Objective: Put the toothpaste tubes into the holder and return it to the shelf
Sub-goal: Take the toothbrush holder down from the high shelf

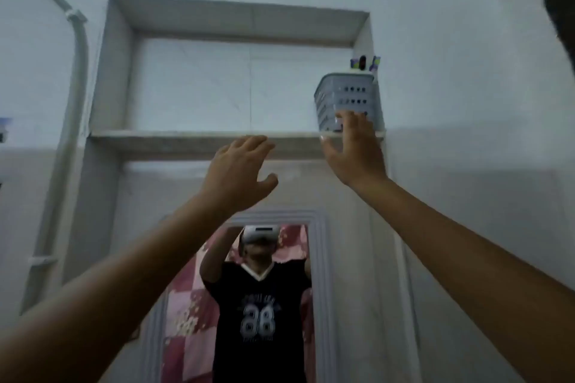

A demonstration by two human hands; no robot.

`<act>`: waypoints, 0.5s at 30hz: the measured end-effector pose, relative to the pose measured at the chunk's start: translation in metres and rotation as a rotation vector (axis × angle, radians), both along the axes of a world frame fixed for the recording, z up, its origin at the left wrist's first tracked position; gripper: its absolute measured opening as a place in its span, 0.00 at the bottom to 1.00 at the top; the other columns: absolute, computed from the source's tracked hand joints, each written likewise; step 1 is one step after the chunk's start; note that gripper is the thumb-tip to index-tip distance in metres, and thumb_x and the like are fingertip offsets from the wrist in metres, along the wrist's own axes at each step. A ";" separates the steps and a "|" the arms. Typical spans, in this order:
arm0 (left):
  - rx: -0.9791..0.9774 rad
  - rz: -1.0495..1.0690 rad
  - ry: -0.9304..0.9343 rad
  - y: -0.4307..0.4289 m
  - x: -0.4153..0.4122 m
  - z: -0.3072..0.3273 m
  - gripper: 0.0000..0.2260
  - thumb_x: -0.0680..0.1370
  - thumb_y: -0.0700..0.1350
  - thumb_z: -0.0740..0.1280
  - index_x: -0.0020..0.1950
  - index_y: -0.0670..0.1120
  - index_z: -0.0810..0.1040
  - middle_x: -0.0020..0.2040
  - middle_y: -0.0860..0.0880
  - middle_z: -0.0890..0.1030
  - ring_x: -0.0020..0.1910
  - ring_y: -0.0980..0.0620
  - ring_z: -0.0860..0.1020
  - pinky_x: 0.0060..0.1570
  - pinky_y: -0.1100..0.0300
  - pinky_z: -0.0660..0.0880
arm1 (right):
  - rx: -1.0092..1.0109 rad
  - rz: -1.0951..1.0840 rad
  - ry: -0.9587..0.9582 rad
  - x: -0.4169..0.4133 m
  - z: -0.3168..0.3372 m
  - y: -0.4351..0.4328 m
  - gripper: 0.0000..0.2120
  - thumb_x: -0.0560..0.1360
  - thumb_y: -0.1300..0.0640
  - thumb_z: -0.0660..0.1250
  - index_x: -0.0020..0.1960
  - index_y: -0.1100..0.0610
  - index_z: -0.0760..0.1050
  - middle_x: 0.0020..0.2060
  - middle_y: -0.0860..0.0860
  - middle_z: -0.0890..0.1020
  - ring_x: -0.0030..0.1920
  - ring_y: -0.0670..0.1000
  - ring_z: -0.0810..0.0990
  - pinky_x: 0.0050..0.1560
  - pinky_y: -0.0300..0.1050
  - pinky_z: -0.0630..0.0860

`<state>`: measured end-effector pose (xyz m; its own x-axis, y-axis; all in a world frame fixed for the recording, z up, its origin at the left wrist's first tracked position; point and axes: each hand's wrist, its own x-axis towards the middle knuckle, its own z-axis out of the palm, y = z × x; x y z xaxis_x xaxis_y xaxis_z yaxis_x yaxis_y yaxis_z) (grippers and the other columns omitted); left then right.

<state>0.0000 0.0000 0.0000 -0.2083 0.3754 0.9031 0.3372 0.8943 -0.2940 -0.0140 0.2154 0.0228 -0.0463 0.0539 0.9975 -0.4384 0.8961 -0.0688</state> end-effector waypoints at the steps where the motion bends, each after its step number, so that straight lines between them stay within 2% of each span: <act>1: 0.007 0.022 -0.030 0.002 -0.010 0.013 0.31 0.76 0.57 0.64 0.76 0.48 0.62 0.78 0.48 0.63 0.77 0.46 0.61 0.73 0.47 0.62 | -0.060 -0.003 -0.019 -0.008 0.015 0.003 0.26 0.74 0.49 0.67 0.66 0.60 0.65 0.63 0.61 0.72 0.63 0.61 0.70 0.59 0.56 0.73; 4: 0.006 0.121 -0.179 0.005 -0.032 0.037 0.37 0.77 0.59 0.63 0.80 0.47 0.50 0.81 0.46 0.51 0.80 0.46 0.50 0.79 0.46 0.52 | -0.248 -0.080 -0.167 -0.020 0.054 0.008 0.41 0.70 0.40 0.69 0.72 0.61 0.56 0.69 0.64 0.65 0.68 0.65 0.65 0.64 0.60 0.70; 7: 0.030 0.100 -0.202 -0.001 -0.059 0.034 0.40 0.77 0.57 0.64 0.80 0.50 0.42 0.81 0.47 0.43 0.80 0.47 0.43 0.79 0.47 0.48 | -0.381 -0.057 -0.293 -0.037 0.075 0.015 0.52 0.64 0.34 0.72 0.74 0.58 0.50 0.71 0.62 0.62 0.68 0.64 0.64 0.67 0.62 0.69; 12: 0.066 0.077 -0.179 0.000 -0.067 0.028 0.42 0.76 0.54 0.66 0.79 0.52 0.39 0.81 0.49 0.40 0.80 0.48 0.40 0.79 0.49 0.48 | -0.482 0.007 -0.368 -0.045 0.089 0.020 0.58 0.58 0.37 0.77 0.74 0.55 0.45 0.68 0.62 0.64 0.66 0.63 0.66 0.64 0.62 0.70; 15: 0.035 0.132 -0.225 0.000 -0.056 0.036 0.41 0.77 0.55 0.65 0.79 0.52 0.41 0.81 0.49 0.42 0.80 0.49 0.43 0.79 0.49 0.47 | -0.524 0.113 -0.338 -0.037 0.094 0.022 0.57 0.55 0.33 0.74 0.73 0.54 0.48 0.67 0.60 0.66 0.65 0.63 0.68 0.62 0.62 0.73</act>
